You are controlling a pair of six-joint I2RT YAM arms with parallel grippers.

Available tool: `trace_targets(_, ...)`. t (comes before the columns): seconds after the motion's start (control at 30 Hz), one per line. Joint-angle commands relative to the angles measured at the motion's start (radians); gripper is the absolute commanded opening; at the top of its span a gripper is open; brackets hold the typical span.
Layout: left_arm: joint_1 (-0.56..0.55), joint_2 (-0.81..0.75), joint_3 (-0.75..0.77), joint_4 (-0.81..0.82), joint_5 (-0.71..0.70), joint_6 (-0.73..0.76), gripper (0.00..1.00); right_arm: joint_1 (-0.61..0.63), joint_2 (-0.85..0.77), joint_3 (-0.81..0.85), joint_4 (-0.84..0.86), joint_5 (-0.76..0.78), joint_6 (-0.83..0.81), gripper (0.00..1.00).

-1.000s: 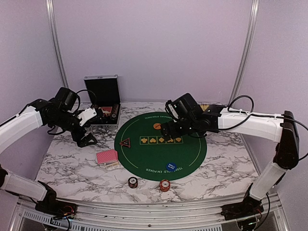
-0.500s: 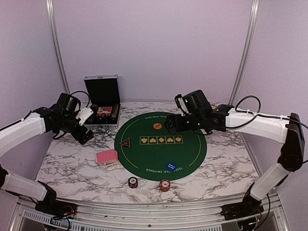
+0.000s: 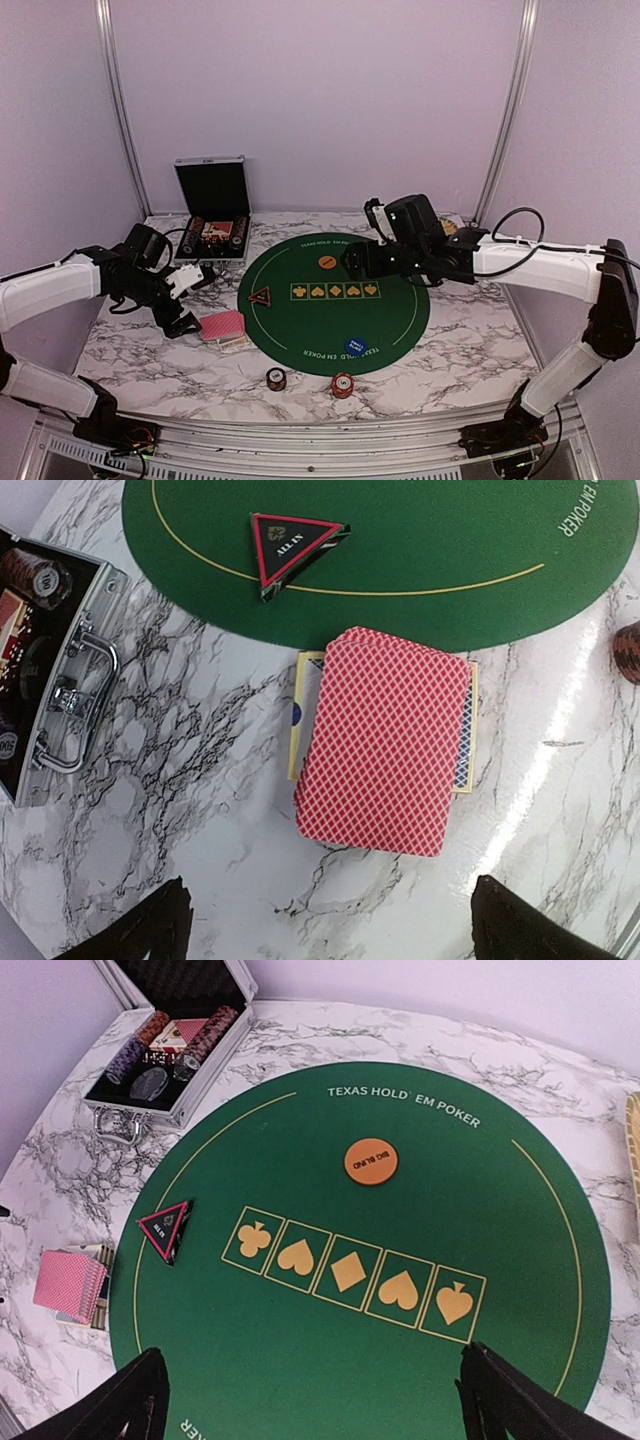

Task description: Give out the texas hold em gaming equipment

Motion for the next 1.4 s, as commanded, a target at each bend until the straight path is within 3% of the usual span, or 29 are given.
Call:
trace_targets(0.0,0.000,0.036,0.024,-0.037,0.079,0.106,0.99,0.021,0.064,0.089,-0.081,-0.039,0.002,0.99)
trace_targets(0.5,-0.002,0.105,0.049,-0.076,0.141,0.247,0.99,0.070,0.085,0.105,-0.072,-0.052,0.007,0.99)
trace_targets(1.37,-0.029,0.263,0.106,-0.078,0.086,0.280,0.99,0.081,0.102,0.116,-0.087,-0.075,0.012,0.99)
